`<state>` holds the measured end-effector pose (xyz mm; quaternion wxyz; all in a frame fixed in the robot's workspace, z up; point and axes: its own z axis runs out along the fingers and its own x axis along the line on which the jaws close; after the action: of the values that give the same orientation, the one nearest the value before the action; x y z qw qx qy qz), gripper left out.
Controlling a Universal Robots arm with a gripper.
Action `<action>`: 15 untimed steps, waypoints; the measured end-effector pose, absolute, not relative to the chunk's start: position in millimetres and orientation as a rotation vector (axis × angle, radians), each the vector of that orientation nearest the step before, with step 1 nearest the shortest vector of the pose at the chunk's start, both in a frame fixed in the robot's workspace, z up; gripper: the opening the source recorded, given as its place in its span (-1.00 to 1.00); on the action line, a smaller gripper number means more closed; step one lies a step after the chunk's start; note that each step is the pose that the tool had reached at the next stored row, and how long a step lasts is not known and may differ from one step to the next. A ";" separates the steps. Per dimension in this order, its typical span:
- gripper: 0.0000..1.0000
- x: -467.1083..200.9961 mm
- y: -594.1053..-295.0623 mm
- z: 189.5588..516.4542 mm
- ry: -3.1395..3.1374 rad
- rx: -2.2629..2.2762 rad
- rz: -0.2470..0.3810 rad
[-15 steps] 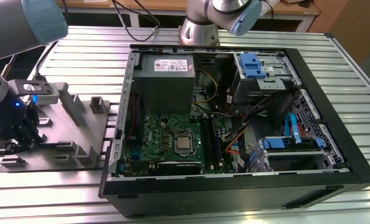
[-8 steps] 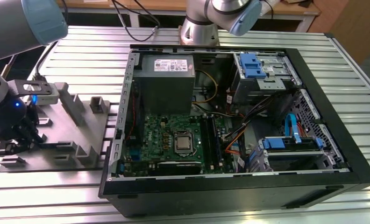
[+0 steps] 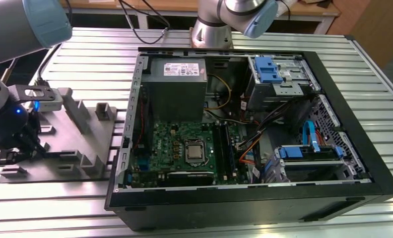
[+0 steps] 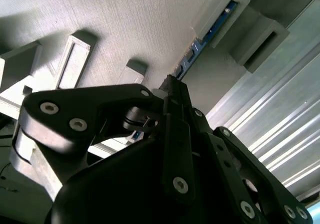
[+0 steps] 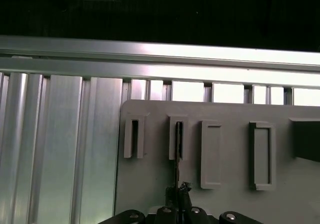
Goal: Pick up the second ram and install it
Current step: 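Pick up the second ram and move it above second insertion slot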
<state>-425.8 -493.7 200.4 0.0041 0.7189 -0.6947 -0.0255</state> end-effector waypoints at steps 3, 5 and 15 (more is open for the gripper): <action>-0.74 -425.9 -493.8 200.5 -2.177 2.253 -0.080; -0.74 -425.8 -493.8 200.5 -2.177 2.253 -0.080; -0.74 -425.8 -493.8 200.3 -2.186 2.244 -0.080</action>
<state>-425.8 -493.8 200.3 0.0039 0.7161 -0.6976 -0.0255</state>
